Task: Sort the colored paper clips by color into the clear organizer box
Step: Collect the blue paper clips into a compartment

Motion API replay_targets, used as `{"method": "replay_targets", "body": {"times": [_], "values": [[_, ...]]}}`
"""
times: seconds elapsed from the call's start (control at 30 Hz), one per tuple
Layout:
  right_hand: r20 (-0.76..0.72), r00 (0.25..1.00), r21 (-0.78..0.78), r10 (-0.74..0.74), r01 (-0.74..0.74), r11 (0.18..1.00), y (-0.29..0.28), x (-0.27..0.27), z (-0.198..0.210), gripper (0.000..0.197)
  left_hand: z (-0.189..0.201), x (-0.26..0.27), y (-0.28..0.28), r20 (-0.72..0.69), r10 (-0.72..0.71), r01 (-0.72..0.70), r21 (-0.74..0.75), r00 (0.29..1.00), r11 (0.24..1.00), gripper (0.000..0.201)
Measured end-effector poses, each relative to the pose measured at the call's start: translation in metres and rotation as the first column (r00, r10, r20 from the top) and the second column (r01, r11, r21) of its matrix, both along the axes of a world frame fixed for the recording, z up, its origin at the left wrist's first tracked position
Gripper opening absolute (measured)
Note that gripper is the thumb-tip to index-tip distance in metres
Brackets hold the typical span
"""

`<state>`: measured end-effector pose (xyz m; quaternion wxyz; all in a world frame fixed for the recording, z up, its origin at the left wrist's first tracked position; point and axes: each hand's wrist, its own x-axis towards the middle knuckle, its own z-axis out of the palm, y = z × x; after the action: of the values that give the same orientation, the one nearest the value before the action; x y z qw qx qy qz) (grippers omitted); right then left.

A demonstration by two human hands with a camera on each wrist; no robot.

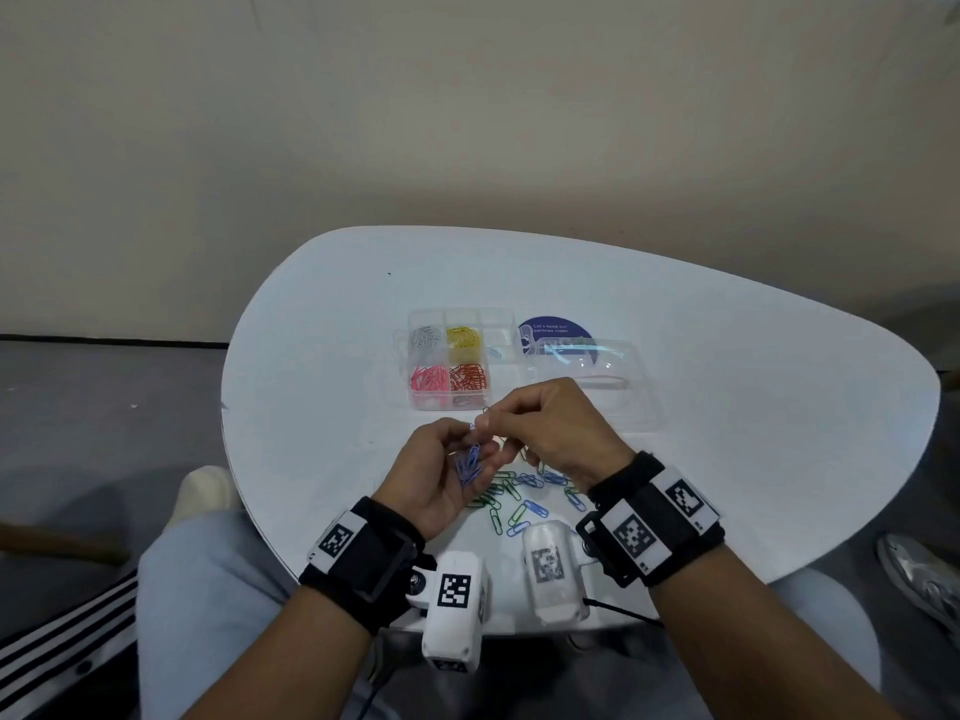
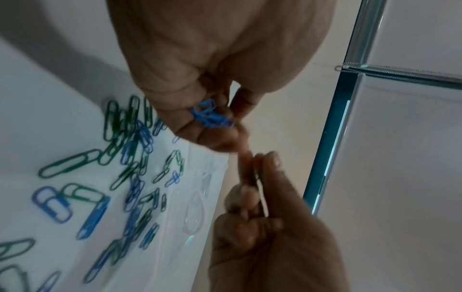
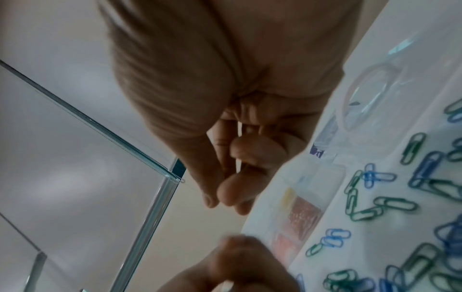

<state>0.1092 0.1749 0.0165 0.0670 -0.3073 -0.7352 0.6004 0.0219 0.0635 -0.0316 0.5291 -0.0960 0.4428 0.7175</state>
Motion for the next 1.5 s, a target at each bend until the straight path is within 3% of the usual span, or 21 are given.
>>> {"method": "replay_targets", "body": {"times": [0.2,0.3,0.37,0.43,0.53,0.63,0.73,0.83,0.9,1.03,1.17,1.27,1.5], "values": [[0.126,0.991,0.158,0.043,-0.062,0.986,0.011,0.008,-0.010,0.005,-0.004,-0.043,-0.025,-0.039,0.201,-0.202,-0.027,0.979,0.979,0.051],[0.345,0.933,0.334,0.100,-0.221,0.916,0.018,0.009,-0.023,0.013,-0.009,-0.060,-0.042,-0.292,0.088,-0.140,-0.161,0.952,0.977,0.030],[0.461,0.883,0.452,0.084,-0.315,0.835,0.018,0.006,-0.029,0.019,-0.010,-0.062,-0.051,-0.522,-0.186,-0.014,-0.357,0.832,0.934,0.023],[0.463,0.883,0.498,0.083,-0.336,0.799,0.012,-0.002,-0.032,0.018,-0.011,-0.060,-0.056,-0.634,-0.437,0.057,-0.527,0.638,0.848,0.015],[0.447,0.891,0.519,0.085,-0.335,0.787,0.003,-0.020,-0.037,0.007,-0.015,-0.057,-0.054,-0.686,-0.579,0.013,-0.640,0.441,0.768,0.018],[0.502,0.864,0.522,0.044,-0.344,0.781,-0.001,-0.037,-0.046,0.007,-0.014,-0.052,-0.046,-0.656,-0.691,-0.038,-0.733,0.303,0.679,0.029],[0.558,0.829,0.490,0.041,-0.369,0.790,-0.002,-0.047,-0.053,0.015,-0.019,-0.051,-0.040,-0.568,-0.772,-0.036,-0.811,0.286,0.584,0.039],[0.582,0.810,0.486,0.063,-0.410,0.772,-0.002,-0.050,-0.055,0.008,-0.023,-0.050,-0.038,-0.532,-0.803,-0.034,-0.838,0.267,0.544,0.038],[0.575,0.814,0.496,0.082,-0.426,0.756,-0.001,-0.049,-0.052,0.002,-0.023,-0.049,-0.037,-0.541,-0.800,-0.066,-0.836,0.260,0.544,0.036],[0.394,0.894,0.501,0.213,-0.404,0.766,-0.005,-0.064,-0.039,0.014,-0.024,-0.051,-0.036,-0.560,-0.787,-0.072,-0.824,0.258,0.562,0.021],[0.473,0.820,0.529,0.321,-0.556,0.641,-0.015,-0.085,-0.041,0.035,-0.027,-0.053,-0.040,-0.586,-0.767,-0.059,-0.803,0.263,0.593,0.020],[0.503,0.814,0.558,0.291,-0.563,0.610,-0.015,-0.089,-0.047,0.023,-0.026,-0.053,-0.041,-0.583,-0.764,-0.038,-0.801,0.277,0.598,0.024],[0.548,0.794,0.570,0.263,-0.584,0.578,-0.011,-0.089,-0.056,0.006,-0.028,-0.054,-0.036,-0.552,-0.814,-0.050,-0.832,0.182,0.553,0.019]]}}
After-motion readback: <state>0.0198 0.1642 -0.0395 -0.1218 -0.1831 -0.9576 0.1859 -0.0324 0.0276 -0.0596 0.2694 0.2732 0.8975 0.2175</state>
